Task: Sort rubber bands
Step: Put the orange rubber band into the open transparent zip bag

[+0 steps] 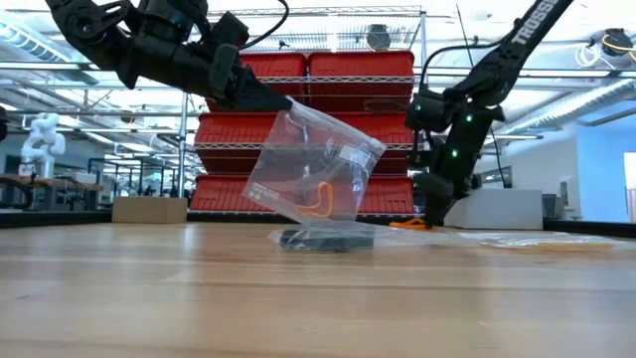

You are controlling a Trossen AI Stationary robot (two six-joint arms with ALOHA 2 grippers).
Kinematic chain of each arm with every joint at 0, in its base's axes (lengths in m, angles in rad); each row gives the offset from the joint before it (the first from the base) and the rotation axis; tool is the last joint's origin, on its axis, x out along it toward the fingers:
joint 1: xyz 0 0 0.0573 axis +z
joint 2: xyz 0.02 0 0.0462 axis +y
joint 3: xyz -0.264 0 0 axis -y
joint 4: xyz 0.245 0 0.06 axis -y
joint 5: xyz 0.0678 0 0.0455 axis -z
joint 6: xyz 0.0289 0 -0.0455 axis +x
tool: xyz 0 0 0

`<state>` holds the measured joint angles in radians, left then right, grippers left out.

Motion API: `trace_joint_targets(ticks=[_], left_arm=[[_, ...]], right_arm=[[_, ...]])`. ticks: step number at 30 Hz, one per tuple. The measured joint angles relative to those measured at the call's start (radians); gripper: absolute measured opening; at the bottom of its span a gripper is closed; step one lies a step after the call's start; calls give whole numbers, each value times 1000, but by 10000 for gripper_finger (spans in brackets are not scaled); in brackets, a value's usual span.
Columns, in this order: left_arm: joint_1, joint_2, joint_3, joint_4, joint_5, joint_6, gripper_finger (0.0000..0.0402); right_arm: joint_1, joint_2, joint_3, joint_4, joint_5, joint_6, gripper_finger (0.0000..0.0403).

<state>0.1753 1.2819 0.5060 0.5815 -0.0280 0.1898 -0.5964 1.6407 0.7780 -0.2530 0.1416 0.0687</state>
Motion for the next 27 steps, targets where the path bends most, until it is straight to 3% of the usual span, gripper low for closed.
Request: trace_joint_targets(ticks=[6,12,27], left_arm=[[0,0,0,-1,1,0,0],[0,0,0,-1,1,1,0],[0,0,0,-15,1,1,0]], right_arm=[[-1,61,5,26,7,-13,140],[8,64,2,72,13,-67,13],[190,-276,-2,-55,25,16,1]])
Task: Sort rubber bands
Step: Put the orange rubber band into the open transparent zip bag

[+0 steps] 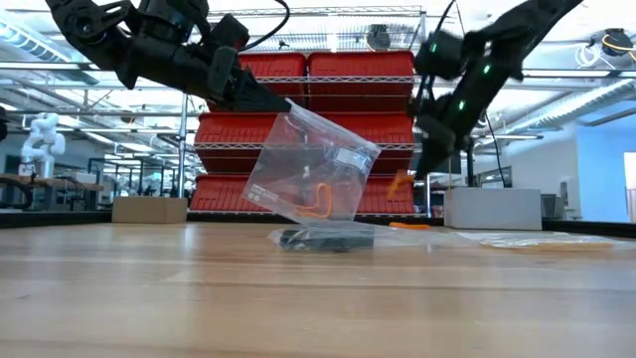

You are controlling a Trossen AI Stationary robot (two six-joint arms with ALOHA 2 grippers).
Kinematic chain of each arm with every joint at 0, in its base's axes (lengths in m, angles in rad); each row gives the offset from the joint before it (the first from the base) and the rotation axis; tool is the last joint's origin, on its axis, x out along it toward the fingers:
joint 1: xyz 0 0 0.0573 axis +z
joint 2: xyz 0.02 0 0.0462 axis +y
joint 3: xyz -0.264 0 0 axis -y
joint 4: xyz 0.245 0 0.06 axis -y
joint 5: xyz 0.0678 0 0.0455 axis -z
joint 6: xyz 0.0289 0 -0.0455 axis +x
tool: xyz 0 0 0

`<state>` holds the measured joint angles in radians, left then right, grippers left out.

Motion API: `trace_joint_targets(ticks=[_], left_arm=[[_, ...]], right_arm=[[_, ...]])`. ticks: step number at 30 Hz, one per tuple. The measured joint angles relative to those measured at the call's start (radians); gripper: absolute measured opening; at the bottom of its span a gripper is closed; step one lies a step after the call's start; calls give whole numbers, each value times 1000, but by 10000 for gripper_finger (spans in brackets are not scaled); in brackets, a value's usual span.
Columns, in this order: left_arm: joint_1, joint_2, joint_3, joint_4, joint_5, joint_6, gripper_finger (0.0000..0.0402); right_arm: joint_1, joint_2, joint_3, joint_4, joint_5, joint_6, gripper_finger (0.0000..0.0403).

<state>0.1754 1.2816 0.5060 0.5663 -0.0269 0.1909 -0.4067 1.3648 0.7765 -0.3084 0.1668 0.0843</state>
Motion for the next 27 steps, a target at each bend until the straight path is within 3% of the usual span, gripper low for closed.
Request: trace_joint_targets(ticks=[3,10,17,27], left_arm=[[0,0,0,0,0,0,0],[0,0,0,0,0,-2,0],[0,0,0,0,0,-3,0],[0,0,0,0,0,-4,0]], right_arm=[[75,-71,1,-3,10,0,1],[276,-100,97,-25,231,-50,0],[409,40,295,-120,430,-164,0],[414,310,542,-313,490,-307,0]])
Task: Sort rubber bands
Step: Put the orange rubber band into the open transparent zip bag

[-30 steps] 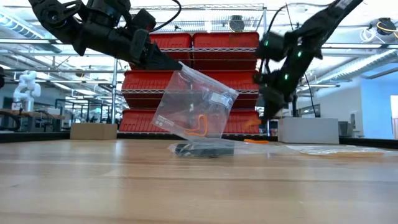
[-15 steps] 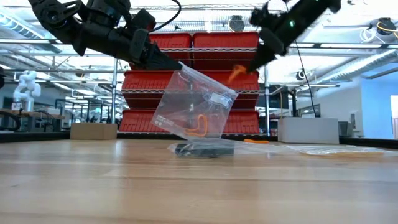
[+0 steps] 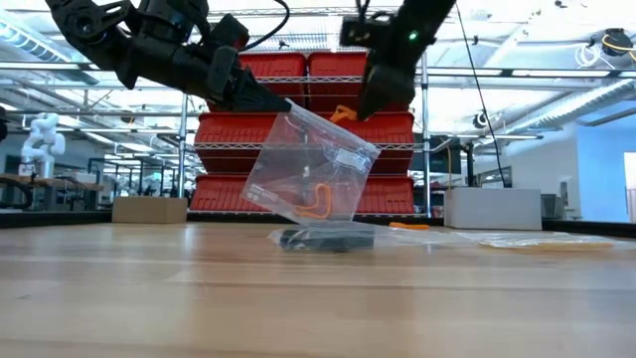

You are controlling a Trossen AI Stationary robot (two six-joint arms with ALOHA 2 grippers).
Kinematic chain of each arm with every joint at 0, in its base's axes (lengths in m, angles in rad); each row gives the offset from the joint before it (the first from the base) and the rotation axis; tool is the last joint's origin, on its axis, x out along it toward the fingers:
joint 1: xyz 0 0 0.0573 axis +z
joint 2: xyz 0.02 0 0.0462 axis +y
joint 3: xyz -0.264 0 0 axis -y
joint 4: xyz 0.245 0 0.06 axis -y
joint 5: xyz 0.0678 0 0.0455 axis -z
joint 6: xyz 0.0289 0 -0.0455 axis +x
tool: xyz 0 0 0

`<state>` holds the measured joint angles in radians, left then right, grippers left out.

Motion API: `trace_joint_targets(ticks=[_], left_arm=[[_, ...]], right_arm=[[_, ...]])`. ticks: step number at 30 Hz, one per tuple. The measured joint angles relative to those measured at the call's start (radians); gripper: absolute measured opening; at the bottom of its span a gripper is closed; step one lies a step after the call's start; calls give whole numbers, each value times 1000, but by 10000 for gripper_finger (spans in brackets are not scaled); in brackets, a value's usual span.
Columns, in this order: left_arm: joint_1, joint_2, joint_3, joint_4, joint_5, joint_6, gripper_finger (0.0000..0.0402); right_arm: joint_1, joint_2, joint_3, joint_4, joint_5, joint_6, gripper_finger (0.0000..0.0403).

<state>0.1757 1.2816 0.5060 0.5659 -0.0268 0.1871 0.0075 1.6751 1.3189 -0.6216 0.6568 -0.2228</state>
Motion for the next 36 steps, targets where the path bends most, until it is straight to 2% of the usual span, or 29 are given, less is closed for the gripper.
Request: trace_joint_targets(ticks=[5,7,12,22,36], left_arm=[[0,0,0,-2,0,0,0],[0,0,0,-6,0,0,0],[0,0,0,-10,0,0,0],[0,0,0,-6,1,0,0],[0,0,0,-7,1,0,0]], right_arm=[[0,77,73,-35,7,-57,0],[1,87,95,-47,64,-57,0],[1,70,113,-83,123,-51,0],[14,46,115,-76,125,-52,0],[16,103,115,-24,-17,-105,0]])
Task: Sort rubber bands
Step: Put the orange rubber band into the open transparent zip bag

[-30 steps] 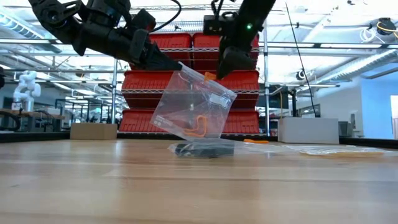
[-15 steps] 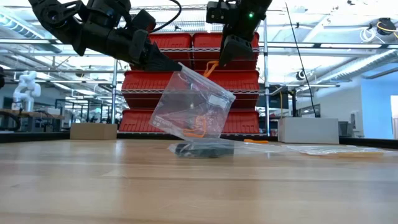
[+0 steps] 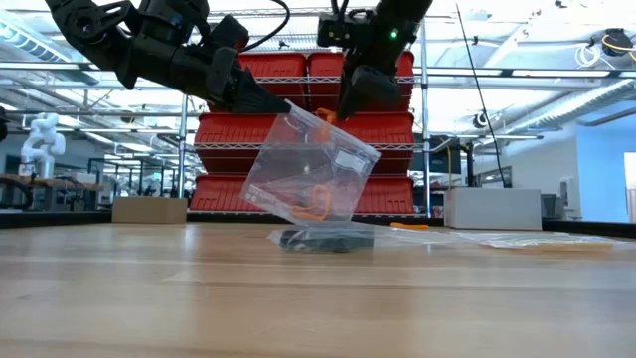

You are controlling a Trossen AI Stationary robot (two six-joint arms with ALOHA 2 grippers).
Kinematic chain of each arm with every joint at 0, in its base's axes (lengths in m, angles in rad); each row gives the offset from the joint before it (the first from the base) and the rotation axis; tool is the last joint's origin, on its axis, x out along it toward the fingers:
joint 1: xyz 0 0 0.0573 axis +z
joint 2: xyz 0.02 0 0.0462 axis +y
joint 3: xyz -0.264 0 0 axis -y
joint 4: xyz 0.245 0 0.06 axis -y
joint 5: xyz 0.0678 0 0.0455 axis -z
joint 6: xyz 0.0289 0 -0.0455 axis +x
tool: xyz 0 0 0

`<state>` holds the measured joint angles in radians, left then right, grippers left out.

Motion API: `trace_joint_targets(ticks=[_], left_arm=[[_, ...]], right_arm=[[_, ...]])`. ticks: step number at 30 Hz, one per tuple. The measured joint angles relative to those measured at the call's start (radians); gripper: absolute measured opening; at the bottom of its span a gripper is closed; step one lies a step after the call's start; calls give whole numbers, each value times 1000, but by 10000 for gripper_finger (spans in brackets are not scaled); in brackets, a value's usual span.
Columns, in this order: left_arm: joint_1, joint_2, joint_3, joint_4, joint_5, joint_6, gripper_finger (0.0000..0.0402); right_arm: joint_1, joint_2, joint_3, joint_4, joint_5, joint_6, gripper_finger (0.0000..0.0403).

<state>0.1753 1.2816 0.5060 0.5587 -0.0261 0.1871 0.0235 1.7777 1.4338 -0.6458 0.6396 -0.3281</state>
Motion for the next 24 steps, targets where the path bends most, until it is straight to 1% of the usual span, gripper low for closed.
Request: trace_joint_targets(ticks=[5,9,12,19,24], left_arm=[[0,0,0,0,0,0,0],[0,0,0,0,0,0,0],[0,0,0,0,0,0,0],[0,0,0,0,0,0,0],[0,0,0,0,0,0,0]], right_arm=[[-20,13,0,12,-94,-8,0],[-24,16,0,14,-97,31,10],[-24,16,0,14,-101,28,26],[-21,16,0,-1,-199,51,72],[-21,16,0,-24,-201,83,107]])
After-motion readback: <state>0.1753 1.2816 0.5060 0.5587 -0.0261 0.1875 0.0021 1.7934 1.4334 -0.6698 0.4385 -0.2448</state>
